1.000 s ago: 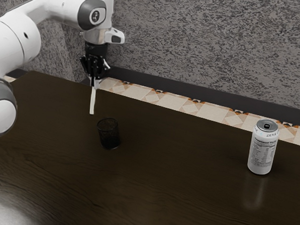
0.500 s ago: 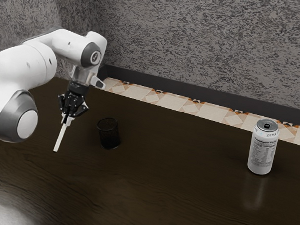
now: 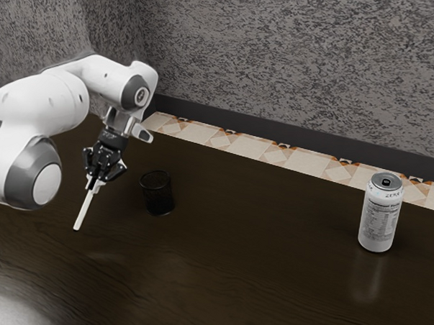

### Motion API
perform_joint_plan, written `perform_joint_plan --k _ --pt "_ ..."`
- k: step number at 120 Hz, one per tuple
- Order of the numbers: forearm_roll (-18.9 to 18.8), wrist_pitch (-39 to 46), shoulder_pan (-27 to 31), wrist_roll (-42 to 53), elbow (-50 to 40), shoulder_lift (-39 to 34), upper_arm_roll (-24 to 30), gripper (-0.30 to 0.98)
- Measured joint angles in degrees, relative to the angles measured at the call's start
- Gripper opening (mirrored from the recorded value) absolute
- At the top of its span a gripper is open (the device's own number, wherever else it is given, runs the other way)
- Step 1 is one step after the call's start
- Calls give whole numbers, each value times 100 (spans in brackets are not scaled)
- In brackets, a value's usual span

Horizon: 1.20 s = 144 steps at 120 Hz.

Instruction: Take the marker out of the pen holder and place it to the left of the pen holder.

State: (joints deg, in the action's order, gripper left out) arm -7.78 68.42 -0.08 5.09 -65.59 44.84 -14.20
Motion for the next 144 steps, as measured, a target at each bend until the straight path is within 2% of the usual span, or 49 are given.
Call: perform_joint_plan --k 21,39,65,104,112,128,144 --pt "9 -67 -1 -75 5 4 -3 32" --pt "7 -94 -1 -124 8 -14 -4 50" --pt "5 -123 -1 -176 22 -52 -4 62" --pt "13 -134 -3 -225 14 -150 17 67" --pt "27 130 -11 -228 -371 -605 261 68" --pt "83 1022 -10 -244 -1806 -2306 825 68" --pt "466 1730 -27 -219 -2269 -3286 1061 68"
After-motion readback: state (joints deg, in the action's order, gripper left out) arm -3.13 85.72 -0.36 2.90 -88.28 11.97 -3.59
